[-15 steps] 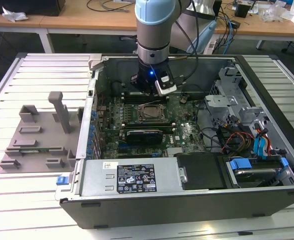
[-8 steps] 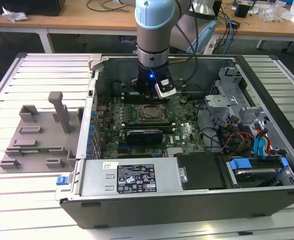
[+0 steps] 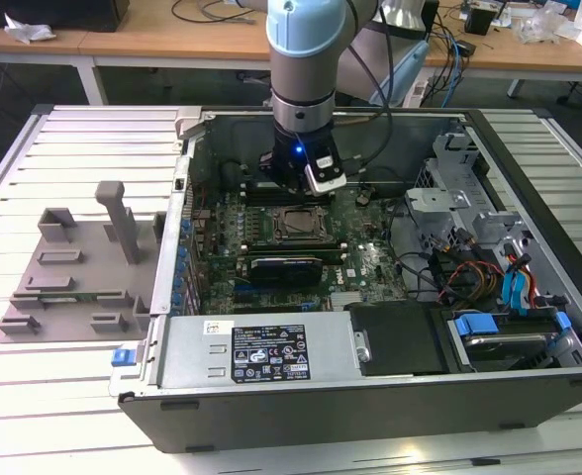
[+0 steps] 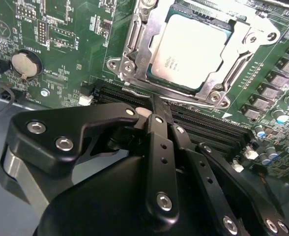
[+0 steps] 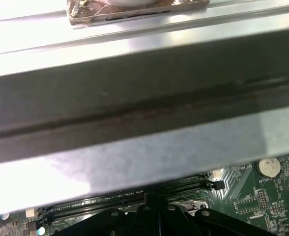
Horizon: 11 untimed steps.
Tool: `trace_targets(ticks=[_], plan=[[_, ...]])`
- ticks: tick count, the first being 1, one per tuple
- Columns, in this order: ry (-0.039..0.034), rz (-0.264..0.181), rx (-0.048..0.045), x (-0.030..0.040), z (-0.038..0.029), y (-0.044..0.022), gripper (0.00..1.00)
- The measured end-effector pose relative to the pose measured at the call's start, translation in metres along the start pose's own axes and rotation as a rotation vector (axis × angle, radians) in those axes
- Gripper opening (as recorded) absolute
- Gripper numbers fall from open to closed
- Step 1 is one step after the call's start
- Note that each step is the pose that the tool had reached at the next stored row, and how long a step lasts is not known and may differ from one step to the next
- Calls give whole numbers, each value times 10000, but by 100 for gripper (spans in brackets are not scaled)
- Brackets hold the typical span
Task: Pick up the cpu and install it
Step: 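Install the first cpu locking lever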
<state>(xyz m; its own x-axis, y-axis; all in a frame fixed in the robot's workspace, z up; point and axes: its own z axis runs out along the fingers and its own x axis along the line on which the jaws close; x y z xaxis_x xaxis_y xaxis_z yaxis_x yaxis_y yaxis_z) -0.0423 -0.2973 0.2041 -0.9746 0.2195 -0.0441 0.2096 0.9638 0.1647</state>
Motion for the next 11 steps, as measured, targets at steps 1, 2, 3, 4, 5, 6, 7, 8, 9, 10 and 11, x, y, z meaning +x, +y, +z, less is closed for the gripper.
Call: trace_targets(ticks=[1, 2, 3, 4, 5, 6, 7, 8, 9, 10, 11], plan=[[-12, 71, 3, 0, 4, -1, 11], [-35, 216, 10, 1, 17, -4, 11], [-45, 288, 18, 1, 23, -9, 11], [-58, 349, 17, 1, 31, -13, 11], [-65, 385, 20, 0, 34, -16, 11], [-68, 407, 22, 0, 36, -17, 11], [-68, 410, 23, 0, 35, -17, 11], [-69, 413, 23, -1, 33, -17, 11], [-70, 416, 23, -1, 25, -15, 11], [-72, 422, 19, -2, -4, -10, 11], [-74, 427, 19, -3, -35, -5, 11]])
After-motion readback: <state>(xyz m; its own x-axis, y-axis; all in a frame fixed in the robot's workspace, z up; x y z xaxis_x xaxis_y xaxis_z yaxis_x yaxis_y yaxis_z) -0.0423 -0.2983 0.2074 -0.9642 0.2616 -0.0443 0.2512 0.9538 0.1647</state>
